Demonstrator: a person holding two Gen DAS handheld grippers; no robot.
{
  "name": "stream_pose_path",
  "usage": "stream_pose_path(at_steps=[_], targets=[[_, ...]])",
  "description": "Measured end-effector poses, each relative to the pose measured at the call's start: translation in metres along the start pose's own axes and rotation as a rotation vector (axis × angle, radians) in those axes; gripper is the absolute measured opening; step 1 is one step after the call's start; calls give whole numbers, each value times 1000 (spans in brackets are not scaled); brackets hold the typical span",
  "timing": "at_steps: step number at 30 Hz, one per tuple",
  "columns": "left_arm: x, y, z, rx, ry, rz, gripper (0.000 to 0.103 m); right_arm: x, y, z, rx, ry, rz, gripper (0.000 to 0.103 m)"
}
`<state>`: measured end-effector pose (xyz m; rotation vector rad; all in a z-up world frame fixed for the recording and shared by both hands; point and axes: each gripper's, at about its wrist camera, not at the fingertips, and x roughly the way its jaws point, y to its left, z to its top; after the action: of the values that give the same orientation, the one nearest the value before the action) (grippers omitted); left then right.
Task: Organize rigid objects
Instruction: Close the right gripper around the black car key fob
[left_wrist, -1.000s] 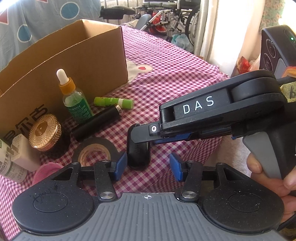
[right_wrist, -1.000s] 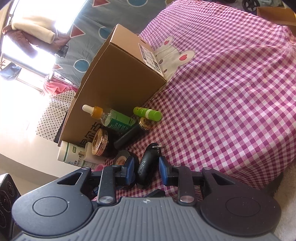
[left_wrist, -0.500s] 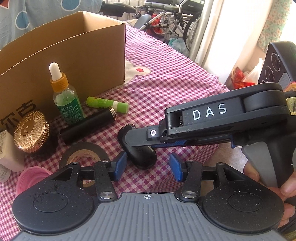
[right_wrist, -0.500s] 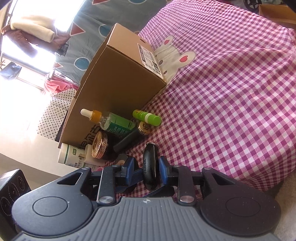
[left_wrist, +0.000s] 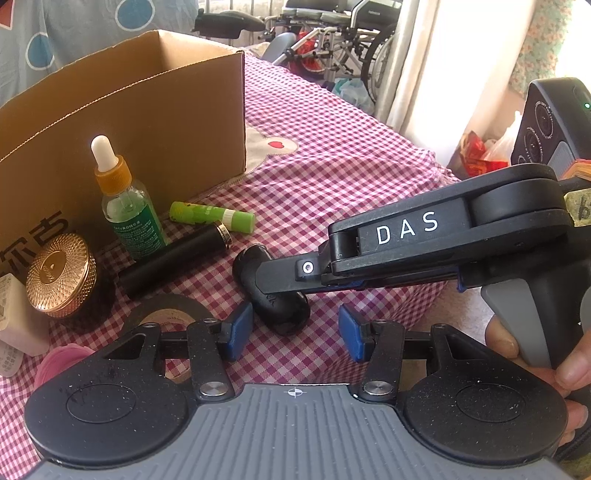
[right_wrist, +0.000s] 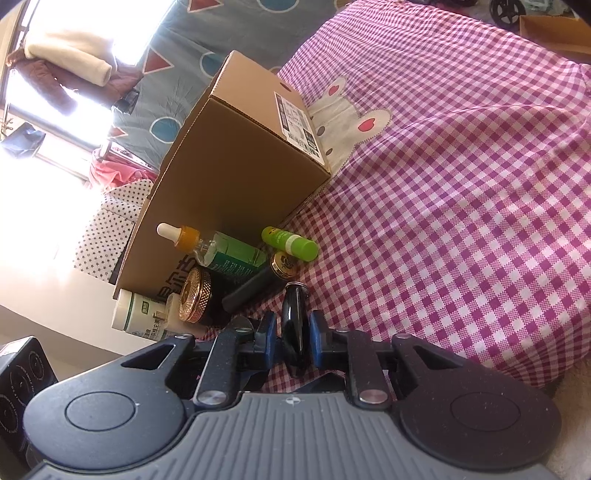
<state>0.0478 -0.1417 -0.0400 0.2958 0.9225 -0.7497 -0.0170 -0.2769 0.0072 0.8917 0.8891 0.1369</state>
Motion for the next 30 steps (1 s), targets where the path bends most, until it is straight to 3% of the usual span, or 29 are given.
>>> stream_pose_path(at_steps=[7, 15, 30], targets=[[4, 3, 4, -5, 3, 5, 51, -3, 6, 1, -36, 4, 22, 15], [5, 2, 5, 8, -6, 40, 34, 1, 6, 9, -44, -3, 4, 15], [-16, -3, 3, 18, -86, 78, 24, -5, 24, 1, -93, -36, -21, 16]])
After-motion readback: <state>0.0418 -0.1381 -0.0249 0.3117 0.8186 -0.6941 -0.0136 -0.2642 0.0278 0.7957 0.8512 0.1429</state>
